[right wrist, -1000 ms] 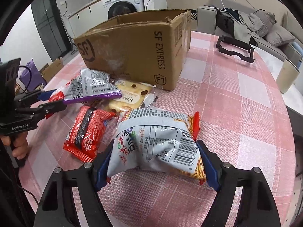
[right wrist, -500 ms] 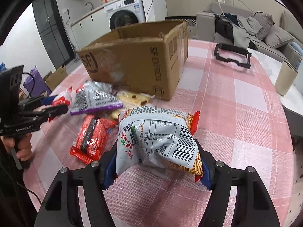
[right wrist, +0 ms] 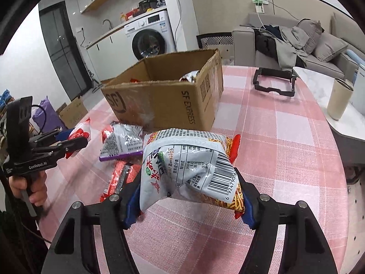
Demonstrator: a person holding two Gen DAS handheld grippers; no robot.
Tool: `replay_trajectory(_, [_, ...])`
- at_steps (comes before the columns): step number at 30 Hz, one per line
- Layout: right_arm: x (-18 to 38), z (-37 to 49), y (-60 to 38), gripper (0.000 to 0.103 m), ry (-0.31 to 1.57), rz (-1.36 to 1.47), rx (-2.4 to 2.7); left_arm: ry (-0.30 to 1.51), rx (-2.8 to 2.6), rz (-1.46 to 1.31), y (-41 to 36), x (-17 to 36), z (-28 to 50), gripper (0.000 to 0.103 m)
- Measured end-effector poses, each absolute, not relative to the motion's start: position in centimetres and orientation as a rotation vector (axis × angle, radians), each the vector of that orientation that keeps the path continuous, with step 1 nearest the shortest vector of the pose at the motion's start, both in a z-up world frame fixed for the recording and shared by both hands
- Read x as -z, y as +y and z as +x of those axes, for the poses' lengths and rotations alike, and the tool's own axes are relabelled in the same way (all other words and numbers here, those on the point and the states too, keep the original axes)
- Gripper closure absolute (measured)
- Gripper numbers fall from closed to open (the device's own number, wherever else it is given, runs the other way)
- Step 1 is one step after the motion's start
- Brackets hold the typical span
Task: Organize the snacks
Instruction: 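Carry both bags over the cardboard box and lower them inside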
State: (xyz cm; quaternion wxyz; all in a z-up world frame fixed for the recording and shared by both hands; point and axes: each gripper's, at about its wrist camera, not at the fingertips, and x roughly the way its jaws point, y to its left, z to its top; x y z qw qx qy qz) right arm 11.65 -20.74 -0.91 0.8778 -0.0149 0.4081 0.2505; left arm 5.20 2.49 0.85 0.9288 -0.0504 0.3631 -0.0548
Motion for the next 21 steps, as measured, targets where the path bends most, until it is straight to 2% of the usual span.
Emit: replay_trajectory(21, [-3.5,11.2,-19.6,0.032,0.729,0.047,-0.495,0.652,0.112,-0.083,1.3,-5.5,6.4,0.050])
